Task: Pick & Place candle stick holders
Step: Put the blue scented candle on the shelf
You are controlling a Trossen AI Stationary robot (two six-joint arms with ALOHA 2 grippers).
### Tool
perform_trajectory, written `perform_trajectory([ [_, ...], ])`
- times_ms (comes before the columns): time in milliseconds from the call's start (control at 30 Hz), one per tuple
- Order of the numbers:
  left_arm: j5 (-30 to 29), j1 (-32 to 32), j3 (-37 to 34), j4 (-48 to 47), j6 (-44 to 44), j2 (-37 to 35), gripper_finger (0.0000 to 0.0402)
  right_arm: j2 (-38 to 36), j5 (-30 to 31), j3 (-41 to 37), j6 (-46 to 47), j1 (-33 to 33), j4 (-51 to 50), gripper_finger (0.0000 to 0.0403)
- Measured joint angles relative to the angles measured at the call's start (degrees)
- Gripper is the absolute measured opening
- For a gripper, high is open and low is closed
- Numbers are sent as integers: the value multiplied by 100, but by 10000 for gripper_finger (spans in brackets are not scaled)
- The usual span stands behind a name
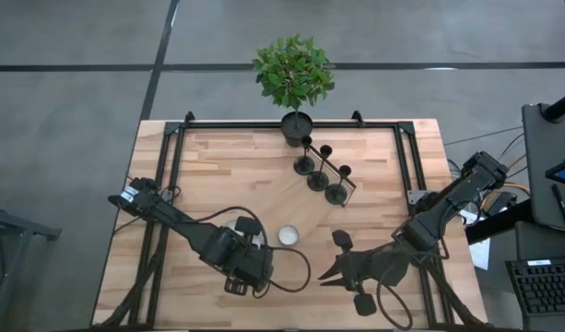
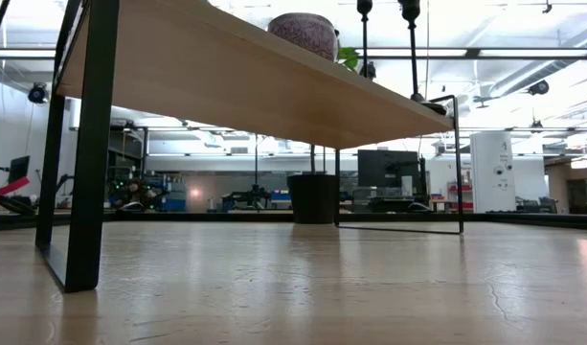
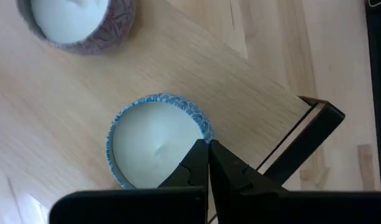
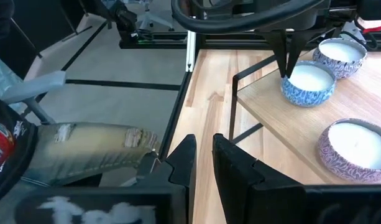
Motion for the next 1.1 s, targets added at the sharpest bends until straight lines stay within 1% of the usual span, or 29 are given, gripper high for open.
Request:
perform_trajectory([
  [133,5,-2,1,-34,-59,0,0,0,0,-13,-11,-9,-1,43],
  [367,226,-4,0,-34,-149,0,0,0,1,-15,-15,-9,0,43],
  [833,256,-9,-2,-51,-451,0,1,0,2,-17,-17,-7,2,45],
  [933,212,-9,-6,-59,-491,-8,11,0,2,-17,-17,-6,2,44],
  [1100,208,-9,-9,-69,-610,-91,50,0,2,-17,-17,-2,2,45],
])
